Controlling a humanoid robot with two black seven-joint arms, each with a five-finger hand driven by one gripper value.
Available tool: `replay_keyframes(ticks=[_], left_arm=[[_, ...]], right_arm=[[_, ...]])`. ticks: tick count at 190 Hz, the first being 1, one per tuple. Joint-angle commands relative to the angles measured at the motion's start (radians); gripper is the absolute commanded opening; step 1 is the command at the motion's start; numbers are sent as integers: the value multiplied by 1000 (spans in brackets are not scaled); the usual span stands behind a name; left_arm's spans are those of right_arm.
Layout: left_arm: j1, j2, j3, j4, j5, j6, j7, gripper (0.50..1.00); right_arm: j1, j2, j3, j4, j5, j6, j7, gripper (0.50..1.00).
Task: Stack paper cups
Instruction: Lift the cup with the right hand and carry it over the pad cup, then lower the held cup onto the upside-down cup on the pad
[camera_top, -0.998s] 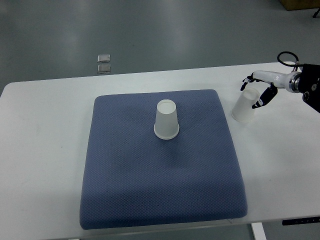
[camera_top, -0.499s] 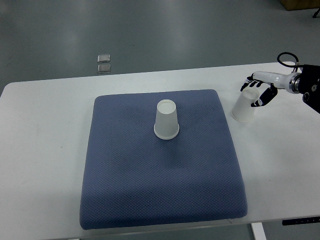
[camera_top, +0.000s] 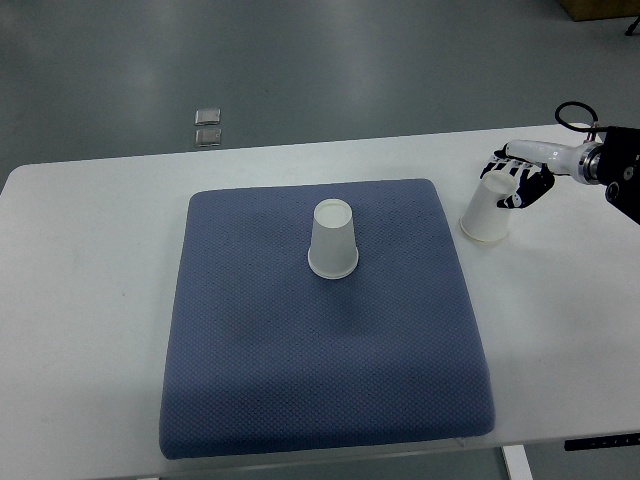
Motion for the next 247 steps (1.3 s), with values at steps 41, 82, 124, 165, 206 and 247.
replay_keyframes(ticks=[41,82,124,165,206,247], left_arm=[[-1,0,0,0,0,0,0,1000],[0,0,0,0,0,0,0,1000],[-1,0,0,0,0,0,0,1000],[-1,0,0,0,0,0,0,1000],[0,0,0,0,0,0,0,1000],[0,0,0,0,0,0,0,1000]], right_arm=[[161,-49,20,11,19,85,0,500],[280,-55,22,41,107,203,9,500],[374,-51,22,186,128,234,7,500],[397,-23,20,314,125,257,0,500],[403,31,17,365,113,278,-5,500],[403,52,5,380,90,298,-5,500]])
